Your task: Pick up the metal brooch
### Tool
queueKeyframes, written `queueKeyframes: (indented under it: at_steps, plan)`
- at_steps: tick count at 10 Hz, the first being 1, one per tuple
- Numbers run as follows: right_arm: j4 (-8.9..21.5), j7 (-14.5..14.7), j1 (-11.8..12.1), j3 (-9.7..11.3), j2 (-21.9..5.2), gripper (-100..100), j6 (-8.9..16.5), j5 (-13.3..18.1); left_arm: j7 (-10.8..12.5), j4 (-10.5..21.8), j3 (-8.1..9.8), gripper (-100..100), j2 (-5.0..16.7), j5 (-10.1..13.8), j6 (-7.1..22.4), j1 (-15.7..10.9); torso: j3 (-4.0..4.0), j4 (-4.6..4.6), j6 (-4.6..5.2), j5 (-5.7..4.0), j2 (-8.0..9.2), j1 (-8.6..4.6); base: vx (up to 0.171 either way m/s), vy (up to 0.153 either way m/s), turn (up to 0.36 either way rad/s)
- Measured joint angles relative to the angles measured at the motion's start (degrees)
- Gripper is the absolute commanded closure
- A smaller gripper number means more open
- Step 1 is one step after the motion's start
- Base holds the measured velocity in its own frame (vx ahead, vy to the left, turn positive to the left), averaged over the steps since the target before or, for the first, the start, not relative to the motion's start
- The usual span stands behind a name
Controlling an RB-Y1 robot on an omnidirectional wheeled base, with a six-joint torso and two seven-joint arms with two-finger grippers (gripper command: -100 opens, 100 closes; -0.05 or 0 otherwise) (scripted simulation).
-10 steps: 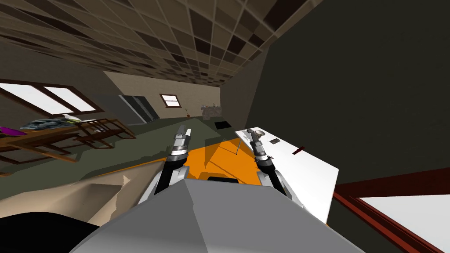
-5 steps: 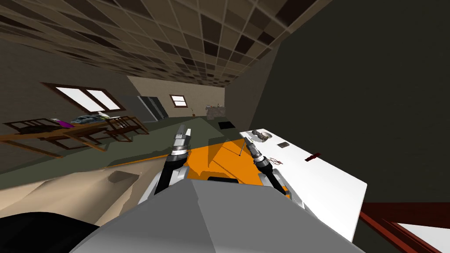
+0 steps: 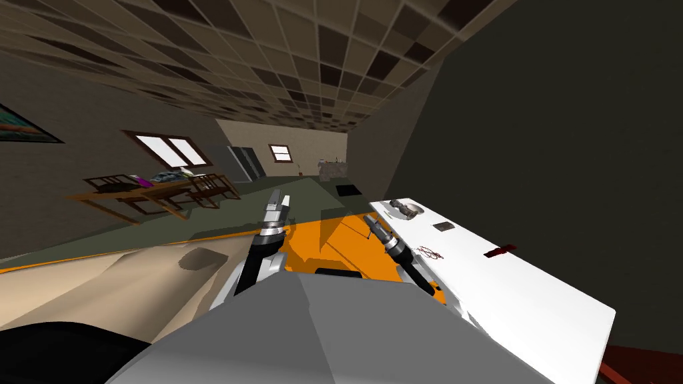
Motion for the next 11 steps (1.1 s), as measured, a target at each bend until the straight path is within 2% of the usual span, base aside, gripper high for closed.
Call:
queueKeyframes:
  at_steps: [3,4,5,6,7,9,10,11]
  plan:
    - [4.8,-1.5,-1.4,2.1,-4.6,-100,-0.5,4.8,0.0,0.0,0.00,0,0.0,0.0,0.0,0.0,-0.01,-0.01,-0.02,-0.01,-0.02,0.01,0.010,0.037,0.119]
    - [5.3,-2.0,-1.4,2.5,-6.2,-100,-0.5,6.3,0.0,0.0,0.00,0,0.0,0.0,0.0,0.0,-0.01,0.00,0.01,0.00,-0.02,-0.02,0.012,0.045,0.171]
    - [7.6,-2.8,-2.6,3.6,-7.8,-100,-0.5,7.8,0.0,0.0,0.00,0,0.0,0.0,0.0,0.0,-0.02,-0.01,-0.03,-0.01,-0.04,0.01,0.011,0.034,0.118]
    - [8.2,-3.3,-2.6,4.1,-9.3,-100,-0.5,9.4,0.0,0.0,0.00,0,0.0,0.0,0.0,0.0,-0.01,0.00,0.02,0.00,-0.02,-0.02,0.009,0.035,0.210]
    - [9.7,-3.9,-3.4,5.6,-10.7,-100,0.0,11.3,0.0,0.0,0.00,0,0.0,0.0,0.0,0.0,-0.01,-0.01,-0.03,-0.01,-0.02,-0.01,0.009,0.030,0.082]
    - [11.1,-4.8,-3.1,7.4,-13.4,-100,0.6,14.9,0.0,0.0,0.00,0,0.0,0.0,0.0,0.0,0.00,0.00,-0.01,0.00,0.00,0.00,0.011,0.034,0.141]
    - [11.7,-5.2,-2.8,7.6,-15.0,-100,0.4,16.4,0.0,0.0,0.00,0,0.0,0.0,0.0,0.0,0.00,0.00,0.03,0.00,0.00,-0.04,0.013,0.029,0.163]
    - [13.5,-5.6,-3.1,8.6,-16.5,-100,0.2,18.0,0.0,0.0,0.00,0,0.0,0.0,0.0,0.0,-0.01,0.00,0.00,-0.01,-0.01,-0.04,0.015,0.021,0.095]
